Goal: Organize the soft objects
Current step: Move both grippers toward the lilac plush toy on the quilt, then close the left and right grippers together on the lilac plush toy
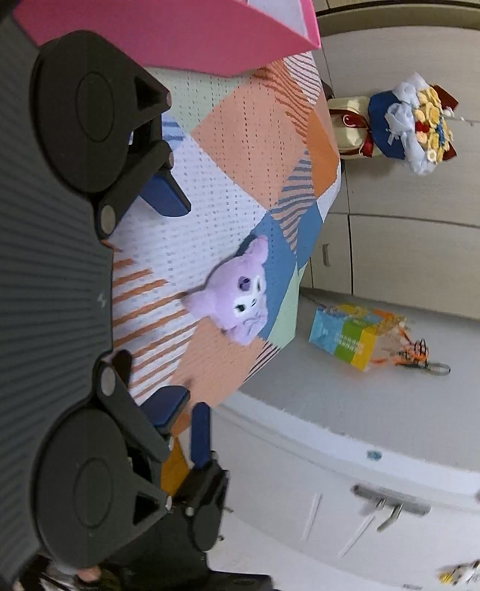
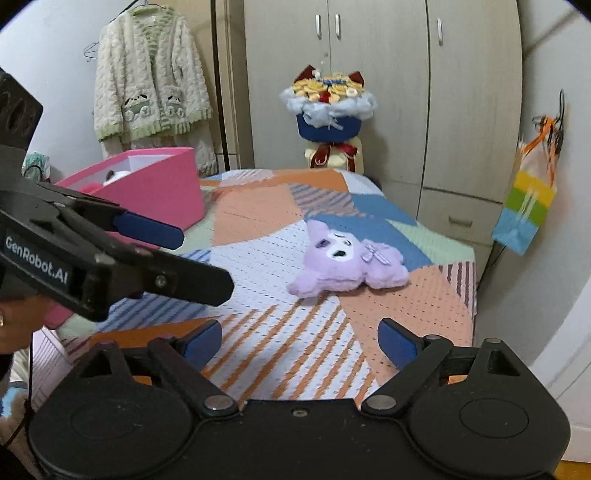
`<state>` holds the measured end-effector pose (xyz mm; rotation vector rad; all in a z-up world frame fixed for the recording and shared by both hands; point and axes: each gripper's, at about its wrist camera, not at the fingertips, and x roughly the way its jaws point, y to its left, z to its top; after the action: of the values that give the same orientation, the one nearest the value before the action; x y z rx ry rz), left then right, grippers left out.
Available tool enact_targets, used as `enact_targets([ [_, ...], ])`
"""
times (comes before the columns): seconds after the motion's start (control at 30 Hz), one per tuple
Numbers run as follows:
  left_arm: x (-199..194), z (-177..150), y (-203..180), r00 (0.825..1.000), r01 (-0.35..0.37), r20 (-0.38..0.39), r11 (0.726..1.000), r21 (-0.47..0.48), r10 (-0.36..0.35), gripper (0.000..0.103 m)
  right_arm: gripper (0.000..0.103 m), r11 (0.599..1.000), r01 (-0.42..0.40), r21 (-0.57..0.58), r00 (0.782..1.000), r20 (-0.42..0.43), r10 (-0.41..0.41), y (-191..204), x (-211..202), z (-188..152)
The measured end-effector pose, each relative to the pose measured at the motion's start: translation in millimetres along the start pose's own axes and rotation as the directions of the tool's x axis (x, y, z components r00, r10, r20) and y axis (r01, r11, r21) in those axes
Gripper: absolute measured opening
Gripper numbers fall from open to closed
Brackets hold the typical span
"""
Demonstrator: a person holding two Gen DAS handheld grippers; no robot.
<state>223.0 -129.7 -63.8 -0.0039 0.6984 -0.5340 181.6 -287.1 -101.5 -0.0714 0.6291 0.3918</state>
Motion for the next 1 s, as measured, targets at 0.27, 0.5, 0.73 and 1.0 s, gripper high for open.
enact_targets([
  [0.27,54,18,20,1.000,-0.012,-0.013,0.980,-0.198,0.009,0.090,0.094,0.992,0.012,-0.128,0.999,-0.032,-0.017,-22,50,15],
  [0.5,82,25,35,0.998,-0.057,-0.009,0.944,-0.324,0.057,0.079,0.101,0.997,-0.016,-0.075,1.000,-0.027,0.014,-50,77,36],
  [0.73,94,26,40,0.997,-0.072,0.000,0.944,-0.322,0.076,0.072,0.102,0.990,-0.117,0.074,0.990,-0.072,0.123,-74,99,39],
  [1.0,94,25,33,1.000,0.010,-0.018,0.969,-0.248,-0.015,0.047,0.099,0.999,-0.032,-0.014,0.996,-0.082,0.030,-44,98,30],
])
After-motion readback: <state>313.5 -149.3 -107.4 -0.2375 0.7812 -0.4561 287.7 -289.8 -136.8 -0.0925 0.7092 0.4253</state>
